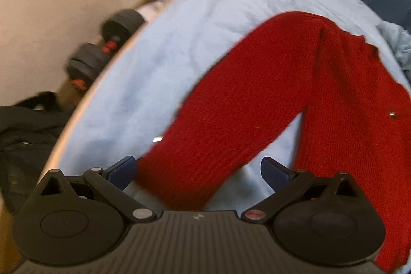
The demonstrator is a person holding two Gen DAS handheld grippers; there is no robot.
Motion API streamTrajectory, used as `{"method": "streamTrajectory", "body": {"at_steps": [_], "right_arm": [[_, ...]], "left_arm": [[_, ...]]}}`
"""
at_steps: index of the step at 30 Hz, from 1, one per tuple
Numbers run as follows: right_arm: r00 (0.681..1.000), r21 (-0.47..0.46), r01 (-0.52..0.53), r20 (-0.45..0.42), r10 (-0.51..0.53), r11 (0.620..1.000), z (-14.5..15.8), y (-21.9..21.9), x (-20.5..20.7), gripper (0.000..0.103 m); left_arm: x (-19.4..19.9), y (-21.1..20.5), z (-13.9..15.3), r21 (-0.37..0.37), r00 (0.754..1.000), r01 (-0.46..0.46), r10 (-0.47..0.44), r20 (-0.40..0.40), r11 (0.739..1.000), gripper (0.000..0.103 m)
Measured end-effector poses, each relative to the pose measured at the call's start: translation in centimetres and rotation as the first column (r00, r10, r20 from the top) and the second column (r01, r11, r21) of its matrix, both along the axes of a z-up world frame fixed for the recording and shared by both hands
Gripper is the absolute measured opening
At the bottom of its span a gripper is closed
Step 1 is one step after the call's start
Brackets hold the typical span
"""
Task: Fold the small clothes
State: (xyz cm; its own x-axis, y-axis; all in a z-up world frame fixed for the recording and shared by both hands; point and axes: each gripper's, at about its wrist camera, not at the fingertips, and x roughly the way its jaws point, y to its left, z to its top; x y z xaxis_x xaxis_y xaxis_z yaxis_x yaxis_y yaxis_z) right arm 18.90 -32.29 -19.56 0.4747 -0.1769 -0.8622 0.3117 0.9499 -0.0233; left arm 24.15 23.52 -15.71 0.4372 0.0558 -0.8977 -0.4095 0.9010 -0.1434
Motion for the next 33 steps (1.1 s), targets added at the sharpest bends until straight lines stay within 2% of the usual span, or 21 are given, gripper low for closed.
{"method": "streamTrajectory", "body": {"at_steps": [3, 4, 5, 6, 8, 11, 12, 16, 21, 25, 26, 30, 33], "right_arm": [[1.0, 0.072, 0.005, -0.028, -0.003, 0.997, -0.4, 1.0, 0.4, 0.065], [0.999, 0.076, 0.0, -0.033, 0.003, 0.997, -0.6, 1.5, 0.6, 0.065], [0.999, 0.071, -0.01, -0.038, 0.013, 0.997, -0.8, 2.2, 0.8, 0.065], [0.999, 0.061, -0.026, -0.041, 0.028, 0.998, -0.9, 2.9, 1.0, 0.065], [0.998, 0.054, -0.057, -0.034, 0.059, 0.997, -0.7, 4.2, 1.2, 0.064], [0.995, 0.046, -0.095, -0.009, 0.095, 0.994, 0.1, 5.6, 1.5, 0.063], [0.995, 0.04, -0.104, 0.007, 0.104, 0.994, 0.5, 6.0, 1.7, 0.062], [0.988, 0.032, -0.126, 0.091, 0.123, 0.991, 1.7, 6.8, 3.1, 0.062], [0.976, 0.075, -0.113, 0.193, 0.097, 0.991, 1.2, 6.8, 5.5, 0.062], [0.96, 0.172, -0.046, 0.281, -0.004, 0.984, -0.9, 4.3, 8.5, 0.062], [0.953, 0.193, -0.025, 0.301, -0.035, 0.981, -1.4, 3.5, 9.4, 0.062], [0.925, 0.268, 0.03, 0.357, -0.129, 0.963, -3.4, 0.2, 11.3, 0.062], [0.919, 0.293, 0.063, 0.357, -0.17, 0.954, -4.2, -1.6, 11.5, 0.061]], "left_arm": [[1.6, 0.6, -1.4, -0.054, 0.999, -0.01, 0.007, -0.054, 0.999, 0.102], [1.8, 0.6, -1.2, -0.036, 0.999, -0.021, 0.019, -0.046, 0.999, 0.09], [1.8, 0.6, -0.8, -0.003, 0.999, -0.028, 0.027, -0.034, 1.0, 0.047], [1.9, 0.7, 0.0, 0.025, 0.999, -0.03, 0.031, -0.024, 0.999, 0.016], [1.5, 1.6, 2.4, -0.013, 0.995, -0.09, 0.091, 0.043, 0.996, 0.012], [2.0, 3.8, 7.8, 0.043, 0.972, -0.152, 0.141, 0.189, 0.987, 0.008], [2.9, 5.1, 9.6, 0.065, 0.964, -0.174, 0.156, 0.214, 0.983, 0.008], [8.1, 9.6, 16.4, 0.155, 0.934, -0.257, 0.204, 0.292, 0.954, 0.007], [14.2, 9.0, 22.6, 0.178, 0.915, -0.279, 0.206, 0.346, 0.944, 0.007], [18.2, 3.4, 25.9, 0.252, 0.935, -0.185, 0.091, 0.343, 0.95, 0.006], [19.2, 1.3, 26.5, 0.266, 0.937, -0.156, 0.057, 0.344, 0.951, 0.0], [23.5, -9.7, 28.7, 0.301, 0.92, 0.012, -0.129, 0.371, 0.954, 0.0], [27.5, -19.6, 27.3, 0.329, 0.893, 0.168, -0.285, 0.349, 0.929, 0.0]]}}
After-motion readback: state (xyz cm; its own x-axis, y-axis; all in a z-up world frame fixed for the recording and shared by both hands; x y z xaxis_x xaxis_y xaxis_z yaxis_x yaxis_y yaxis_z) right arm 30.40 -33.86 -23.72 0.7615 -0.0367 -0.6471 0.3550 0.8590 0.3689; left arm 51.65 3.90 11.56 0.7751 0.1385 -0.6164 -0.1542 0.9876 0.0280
